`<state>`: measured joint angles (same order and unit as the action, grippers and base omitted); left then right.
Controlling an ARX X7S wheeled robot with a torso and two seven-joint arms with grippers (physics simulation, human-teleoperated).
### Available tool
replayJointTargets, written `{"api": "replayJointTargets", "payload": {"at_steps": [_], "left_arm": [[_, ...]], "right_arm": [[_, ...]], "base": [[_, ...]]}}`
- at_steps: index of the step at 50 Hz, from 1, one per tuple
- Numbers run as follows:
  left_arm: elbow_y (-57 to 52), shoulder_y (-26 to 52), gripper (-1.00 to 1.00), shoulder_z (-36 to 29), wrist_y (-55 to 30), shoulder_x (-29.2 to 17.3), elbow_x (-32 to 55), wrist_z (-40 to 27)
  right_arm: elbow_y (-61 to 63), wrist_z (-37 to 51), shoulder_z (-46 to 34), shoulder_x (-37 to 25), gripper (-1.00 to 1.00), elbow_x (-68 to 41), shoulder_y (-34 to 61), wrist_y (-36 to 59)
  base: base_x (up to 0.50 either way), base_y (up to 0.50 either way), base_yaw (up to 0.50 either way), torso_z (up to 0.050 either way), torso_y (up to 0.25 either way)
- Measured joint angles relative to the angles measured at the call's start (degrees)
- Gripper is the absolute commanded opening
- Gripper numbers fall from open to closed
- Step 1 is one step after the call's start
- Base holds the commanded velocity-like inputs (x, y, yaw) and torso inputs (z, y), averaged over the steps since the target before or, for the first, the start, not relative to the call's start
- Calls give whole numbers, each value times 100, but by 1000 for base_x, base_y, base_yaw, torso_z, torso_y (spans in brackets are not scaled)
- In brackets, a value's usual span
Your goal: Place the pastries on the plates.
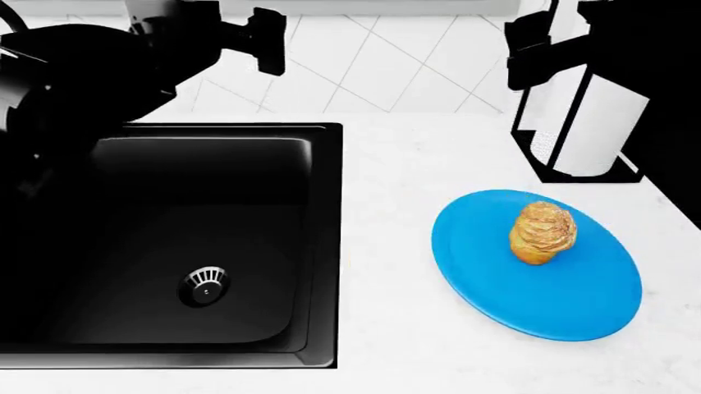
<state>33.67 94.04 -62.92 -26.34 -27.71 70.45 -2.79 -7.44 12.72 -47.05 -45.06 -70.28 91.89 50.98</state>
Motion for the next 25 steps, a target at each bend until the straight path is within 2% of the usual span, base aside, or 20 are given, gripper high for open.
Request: {"api": "replayJointTargets", "payload": {"at_steps": [25], "left_arm": [[2037, 1202, 100, -219, 124, 943, -560, 1364]], "right_arm": [[201, -371, 56, -65, 100, 331, -180, -656]], "base": [[0, 0, 0, 0, 0]]}}
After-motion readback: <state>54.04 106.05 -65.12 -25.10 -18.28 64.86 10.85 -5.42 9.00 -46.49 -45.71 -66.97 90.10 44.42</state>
